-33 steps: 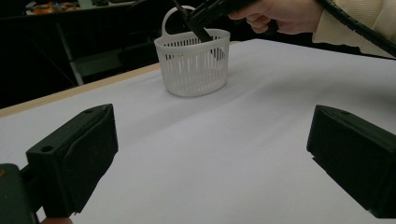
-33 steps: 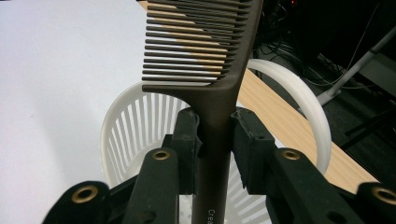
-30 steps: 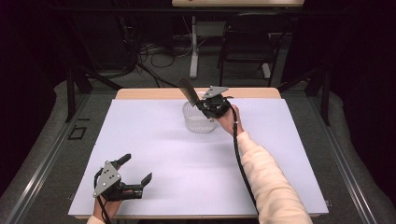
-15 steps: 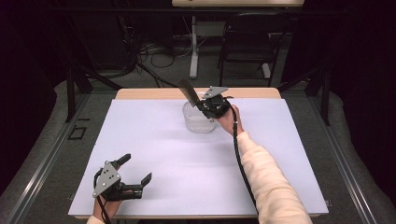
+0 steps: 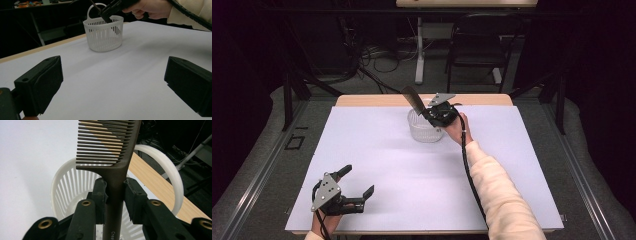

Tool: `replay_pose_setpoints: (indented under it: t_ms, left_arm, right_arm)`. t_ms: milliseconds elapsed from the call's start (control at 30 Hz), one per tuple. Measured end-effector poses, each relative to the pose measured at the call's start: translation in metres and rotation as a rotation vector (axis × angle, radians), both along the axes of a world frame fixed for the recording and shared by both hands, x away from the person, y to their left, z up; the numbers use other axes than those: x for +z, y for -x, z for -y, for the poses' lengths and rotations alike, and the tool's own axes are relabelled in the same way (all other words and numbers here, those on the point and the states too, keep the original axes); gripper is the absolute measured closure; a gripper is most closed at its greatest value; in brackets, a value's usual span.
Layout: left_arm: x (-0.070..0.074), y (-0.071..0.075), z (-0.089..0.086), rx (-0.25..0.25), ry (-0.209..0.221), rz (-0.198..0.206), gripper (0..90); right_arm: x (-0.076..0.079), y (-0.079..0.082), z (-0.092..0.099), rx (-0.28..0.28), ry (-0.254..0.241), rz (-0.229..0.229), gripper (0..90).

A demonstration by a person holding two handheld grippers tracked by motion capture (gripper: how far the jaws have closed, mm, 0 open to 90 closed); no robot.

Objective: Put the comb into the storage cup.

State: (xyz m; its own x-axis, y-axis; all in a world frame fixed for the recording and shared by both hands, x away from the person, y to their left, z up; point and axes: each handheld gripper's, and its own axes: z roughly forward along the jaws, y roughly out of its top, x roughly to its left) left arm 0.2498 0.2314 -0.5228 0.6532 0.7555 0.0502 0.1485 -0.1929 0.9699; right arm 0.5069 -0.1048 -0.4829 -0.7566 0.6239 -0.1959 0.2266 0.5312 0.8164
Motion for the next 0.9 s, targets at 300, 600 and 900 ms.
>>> replay_pose_setpoints:
  t_ms: [300,600,900]
  left_arm:
    - [0.0,0.0,0.0,0.001,0.0,0.002,2.1]
    - [0.0,0.0,0.0,0.001,0.0,0.002,2.1]
    - [0.0,0.0,0.0,0.001,-0.002,0.001,2.1]
  right_arm:
    - [-0.001,0.0,0.0,0.002,0.012,-0.011,71.7]
    - [-0.001,0.0,0.0,0.015,0.045,-0.033,64.9]
    - [0.013,0.006,0.014,0.012,0.035,-0.079,34.7]
